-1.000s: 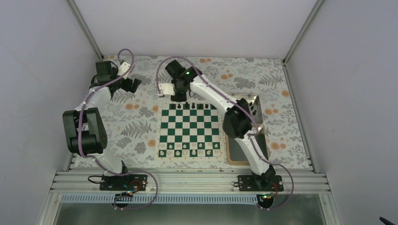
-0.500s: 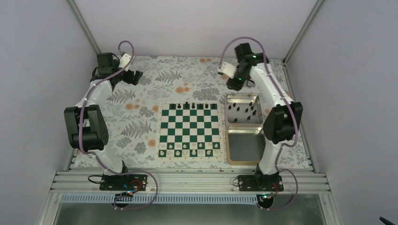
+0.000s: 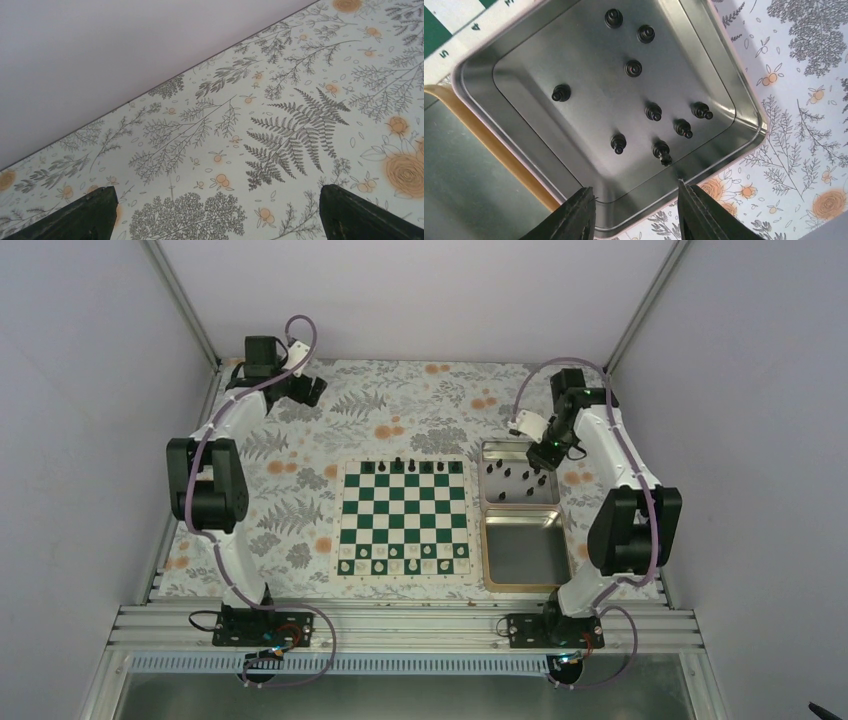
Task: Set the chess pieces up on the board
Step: Pick up the chess piece from the storage box.
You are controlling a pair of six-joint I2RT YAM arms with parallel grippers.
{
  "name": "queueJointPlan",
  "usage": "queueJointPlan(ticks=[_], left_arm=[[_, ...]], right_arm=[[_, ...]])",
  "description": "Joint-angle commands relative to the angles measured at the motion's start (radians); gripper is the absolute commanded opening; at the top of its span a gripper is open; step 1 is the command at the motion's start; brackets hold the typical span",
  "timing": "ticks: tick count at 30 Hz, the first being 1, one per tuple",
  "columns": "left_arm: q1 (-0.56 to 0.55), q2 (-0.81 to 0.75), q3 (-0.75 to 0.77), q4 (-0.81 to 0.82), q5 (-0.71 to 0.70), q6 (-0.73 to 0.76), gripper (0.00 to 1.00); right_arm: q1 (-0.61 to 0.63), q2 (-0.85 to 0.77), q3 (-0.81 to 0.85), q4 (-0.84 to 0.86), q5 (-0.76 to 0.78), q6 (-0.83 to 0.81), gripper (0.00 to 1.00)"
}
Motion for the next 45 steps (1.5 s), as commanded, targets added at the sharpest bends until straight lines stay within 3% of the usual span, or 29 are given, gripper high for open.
queueJointPlan(ticks=[1, 9, 17, 31, 45], left_arm=[[-0.005, 0.060, 0.074, -0.015, -0.031, -0.046, 1.00], [-0.017, 0.169, 0.175, -0.031, -0.056, -0.083, 1.00], [-0.023, 0.202, 0.189, -0.027, -0.082, -0.084, 1.00], [-0.021, 0.161, 0.121, 0.023, -0.100, -0.076, 1.00], [-0.021, 0.143, 0.099, 0.035, -0.098, -0.076, 1.00]], right_arm=[[-0.040, 0.028, -0.014, 0.031, 0.026, -0.072, 0.44], [-0.113, 0.111, -0.011, 0.091, 0.074, -0.186, 0.43], [-0.125, 0.131, -0.020, 0.124, -0.003, -0.439, 0.44], [-0.125, 0.291, 0.029, 0.061, -0.002, -0.474, 0.38], [-0.121, 0.330, 0.010, 0.056, 0.040, -0.450, 0.32]])
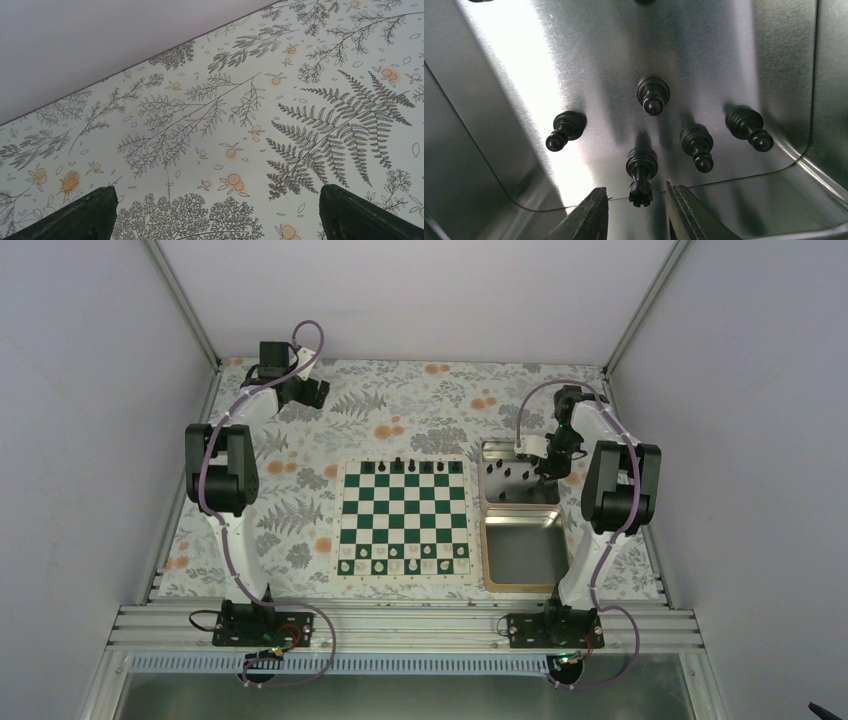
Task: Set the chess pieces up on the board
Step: Pick up the chess piece from the storage box.
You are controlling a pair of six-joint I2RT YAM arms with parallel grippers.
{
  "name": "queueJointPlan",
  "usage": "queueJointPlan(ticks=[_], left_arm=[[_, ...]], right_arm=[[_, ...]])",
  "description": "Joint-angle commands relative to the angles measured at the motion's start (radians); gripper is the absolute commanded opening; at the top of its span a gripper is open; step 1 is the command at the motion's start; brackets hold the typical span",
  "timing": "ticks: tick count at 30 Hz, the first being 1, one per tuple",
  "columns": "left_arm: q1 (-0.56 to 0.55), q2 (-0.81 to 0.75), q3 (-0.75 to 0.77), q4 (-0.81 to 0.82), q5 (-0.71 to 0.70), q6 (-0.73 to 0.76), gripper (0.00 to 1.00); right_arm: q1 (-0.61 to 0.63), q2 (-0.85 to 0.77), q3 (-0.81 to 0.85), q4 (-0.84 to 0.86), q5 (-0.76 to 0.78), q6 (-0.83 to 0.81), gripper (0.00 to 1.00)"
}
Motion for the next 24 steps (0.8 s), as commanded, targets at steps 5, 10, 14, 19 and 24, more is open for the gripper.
queueJointPlan(ticks=[5, 10, 14, 19, 24], left_arm=[[-0.001, -0.052, -0.012, 0.029, 0.000, 0.003, 1.00], [-0.001, -0.063, -0.024, 0.035, 0.005, 0.003, 1.00], [0.000, -0.066, -0.029, 0.036, 0.007, 0.004, 1.00], [0.003, -0.074, -0.042, 0.037, 0.007, 0.011, 1.00], [0.004, -0.083, -0.057, 0.044, 0.009, 0.012, 1.00]], right_arm=[[0.002, 0.026, -0.007, 0.011, 0.013, 0.005, 0.30], [0.010, 0.035, -0.011, 0.024, 0.015, 0.012, 0.29], [0.018, 0.042, -0.013, 0.023, 0.013, 0.016, 0.25], [0.022, 0.054, -0.009, 0.005, 0.014, 0.028, 0.25], [0.026, 0.058, -0.008, 0.005, 0.021, 0.036, 0.23]])
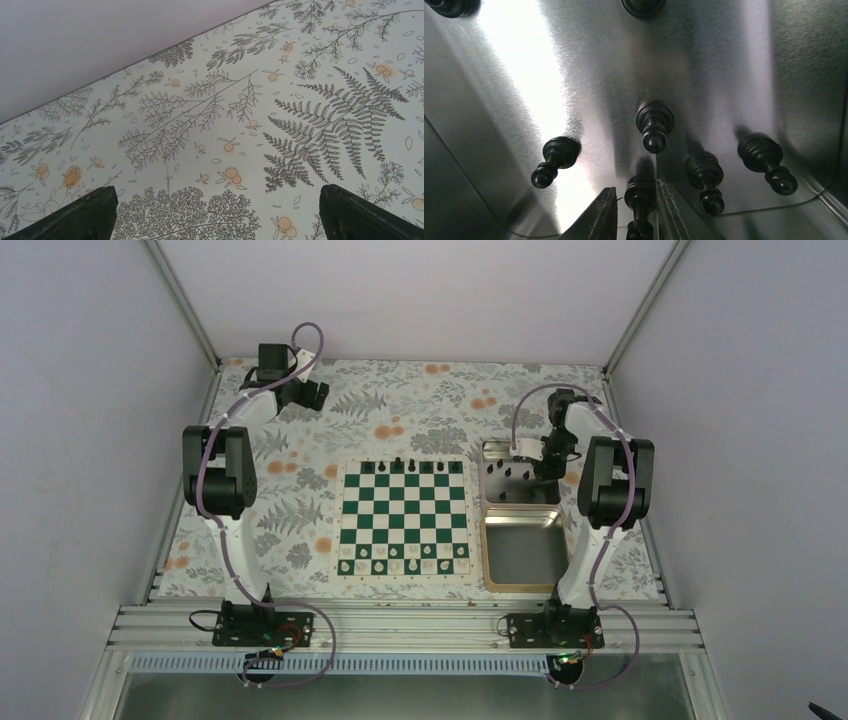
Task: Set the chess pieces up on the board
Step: Pick up the chess piece from the storage box.
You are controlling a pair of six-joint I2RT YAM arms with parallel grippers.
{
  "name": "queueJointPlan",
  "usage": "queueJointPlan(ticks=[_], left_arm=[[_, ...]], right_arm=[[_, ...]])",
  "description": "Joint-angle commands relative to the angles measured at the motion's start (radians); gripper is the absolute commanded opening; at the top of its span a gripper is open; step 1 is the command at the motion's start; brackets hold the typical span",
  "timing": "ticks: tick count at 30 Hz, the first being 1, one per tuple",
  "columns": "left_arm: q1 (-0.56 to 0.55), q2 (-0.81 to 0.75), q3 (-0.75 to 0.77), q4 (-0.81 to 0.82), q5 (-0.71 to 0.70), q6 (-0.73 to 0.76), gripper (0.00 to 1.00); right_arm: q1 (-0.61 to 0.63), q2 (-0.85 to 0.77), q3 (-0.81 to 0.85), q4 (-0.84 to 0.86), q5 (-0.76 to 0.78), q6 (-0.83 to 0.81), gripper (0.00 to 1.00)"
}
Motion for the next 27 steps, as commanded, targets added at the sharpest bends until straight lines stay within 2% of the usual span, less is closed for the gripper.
queueJointPlan(ticks=[1, 9, 16, 21, 27], left_arm=[[0.003, -0.052, -0.015, 0.023, 0.010, 0.009, 1.00], [0.005, -0.062, -0.019, 0.023, 0.013, 0.010, 1.00], [0.010, -0.091, -0.046, 0.034, 0.016, 0.015, 1.00], [0.021, -0.130, -0.063, 0.038, 0.030, 0.019, 1.00], [0.034, -0.192, -0.102, 0.048, 0.058, 0.023, 1.00]], right_arm=[[0.009, 0.012, -0.003, -0.022, 0.010, 0.018, 0.21], [0.017, -0.011, 0.030, -0.052, 0.010, 0.031, 0.09], [0.051, -0.039, 0.097, -0.093, 0.011, 0.055, 0.08], [0.125, -0.025, 0.235, -0.174, 0.019, 0.079, 0.09], [0.277, 0.014, 0.393, -0.216, 0.048, 0.114, 0.09]])
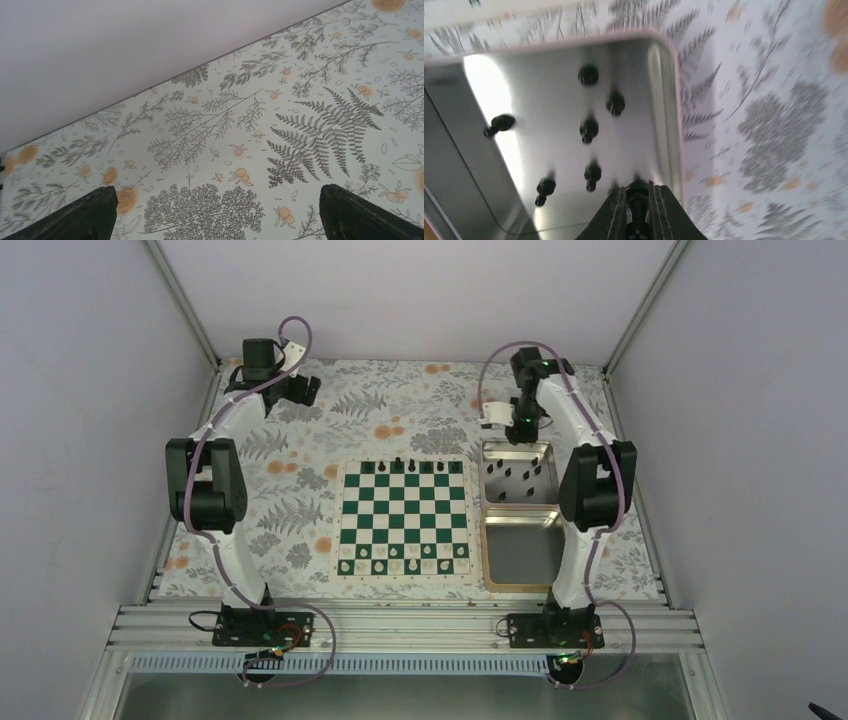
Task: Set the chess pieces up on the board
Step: Pick up the chess piece from the storage box, then place the chess piece on the chessboard.
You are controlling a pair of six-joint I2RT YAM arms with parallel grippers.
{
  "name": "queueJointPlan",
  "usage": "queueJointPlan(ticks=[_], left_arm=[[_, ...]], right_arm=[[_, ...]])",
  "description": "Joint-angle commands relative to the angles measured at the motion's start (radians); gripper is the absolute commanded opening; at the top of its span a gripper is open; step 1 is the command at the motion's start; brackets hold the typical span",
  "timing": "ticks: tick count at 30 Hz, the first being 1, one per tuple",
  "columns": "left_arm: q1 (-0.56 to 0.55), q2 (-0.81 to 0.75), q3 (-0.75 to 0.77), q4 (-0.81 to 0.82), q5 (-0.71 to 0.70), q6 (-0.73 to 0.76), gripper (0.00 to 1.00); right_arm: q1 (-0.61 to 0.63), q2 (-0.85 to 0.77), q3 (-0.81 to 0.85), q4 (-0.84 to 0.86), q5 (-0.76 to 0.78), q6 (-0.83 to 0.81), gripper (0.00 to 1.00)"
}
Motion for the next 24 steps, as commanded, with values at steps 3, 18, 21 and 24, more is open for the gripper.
queueJointPlan(ticks=[3, 18, 21, 24], left_arm=[[0.022, -0.113, -0.054, 0.037, 0.050, 0.014, 1.00], [0.122, -0.272, -0.209, 0.078, 0.119, 0.015, 1.00], [0.138, -0.291, -0.236, 0.079, 0.125, 0.020, 1.00], [0.152, -0.311, -0.263, 0.082, 0.135, 0.026, 1.00]], right_arm=[[0.177, 0.040, 0.125, -0.060, 0.023, 0.043, 0.09], [0.506, 0.311, 0.456, -0.054, -0.033, 0.020, 0.10], [0.553, 0.338, 0.483, -0.035, -0.033, 0.005, 0.09], [0.597, 0.350, 0.495, -0.021, -0.048, -0.007, 0.08]])
